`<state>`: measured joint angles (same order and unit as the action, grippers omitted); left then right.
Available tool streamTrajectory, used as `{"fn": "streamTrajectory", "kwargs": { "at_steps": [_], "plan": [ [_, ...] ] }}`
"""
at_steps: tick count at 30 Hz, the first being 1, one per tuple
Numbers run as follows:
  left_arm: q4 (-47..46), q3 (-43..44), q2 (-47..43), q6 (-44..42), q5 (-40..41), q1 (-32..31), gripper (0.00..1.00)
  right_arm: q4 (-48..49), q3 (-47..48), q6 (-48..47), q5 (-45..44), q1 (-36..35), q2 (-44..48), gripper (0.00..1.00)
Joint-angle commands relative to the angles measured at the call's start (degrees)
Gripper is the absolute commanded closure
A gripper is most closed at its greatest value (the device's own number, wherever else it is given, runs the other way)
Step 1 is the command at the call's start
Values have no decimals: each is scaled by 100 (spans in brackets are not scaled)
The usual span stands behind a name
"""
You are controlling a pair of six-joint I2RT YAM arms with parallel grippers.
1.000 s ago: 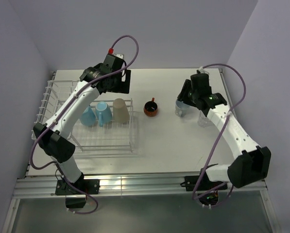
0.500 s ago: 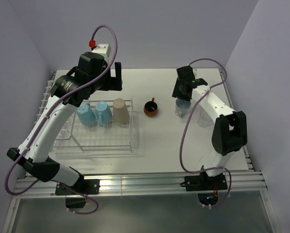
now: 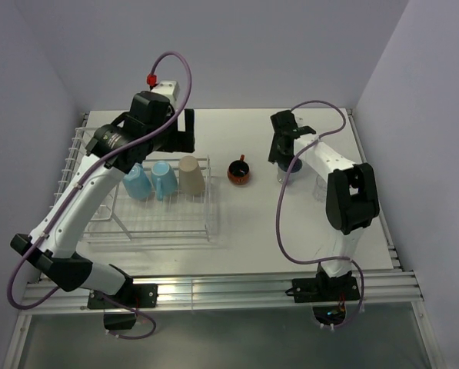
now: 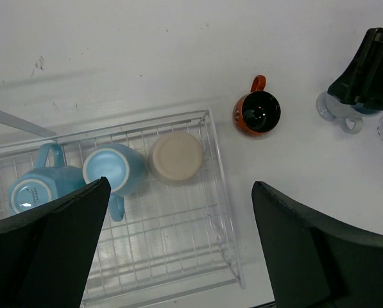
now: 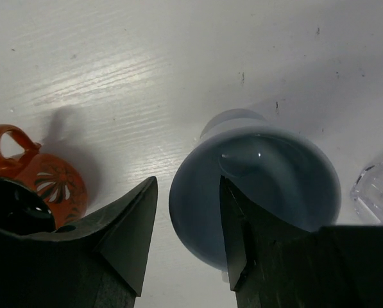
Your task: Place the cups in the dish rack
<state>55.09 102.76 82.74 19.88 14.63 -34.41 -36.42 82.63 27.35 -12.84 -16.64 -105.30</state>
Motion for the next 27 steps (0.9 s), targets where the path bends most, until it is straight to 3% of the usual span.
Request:
{"fn": "streamTrajectory", "kwargs": {
  "at_steps": [1, 7, 10, 11, 12, 21, 27],
  "plan": [
    [-236, -89, -311, 95, -48, -57, 1, 65, 148, -46, -157, -49, -184, 49],
    [-280, -283, -407, 139, -4, -48, 1, 83, 78, -72, -228, -58, -281, 56],
    [-297, -344, -434, 165, -13, -57, 1, 74, 69, -90, -201, -49, -229, 80],
    [-297, -353, -434, 174, -13, -65, 1, 65, 69, -99, -193, -49, -228, 96],
    [-297, -362, -443, 183, -22, -65, 2, 13, 78, -99, -201, -49, -202, 100],
    [-726, -537, -680, 297, -706, -57, 1, -250, 253, -195, 343, -93, 938, 100],
    [-1755, -1214, -1102, 376, -2033, -48, 1, 169, 87, 32, 2318, -93, 2229, 100]
  ]
}}
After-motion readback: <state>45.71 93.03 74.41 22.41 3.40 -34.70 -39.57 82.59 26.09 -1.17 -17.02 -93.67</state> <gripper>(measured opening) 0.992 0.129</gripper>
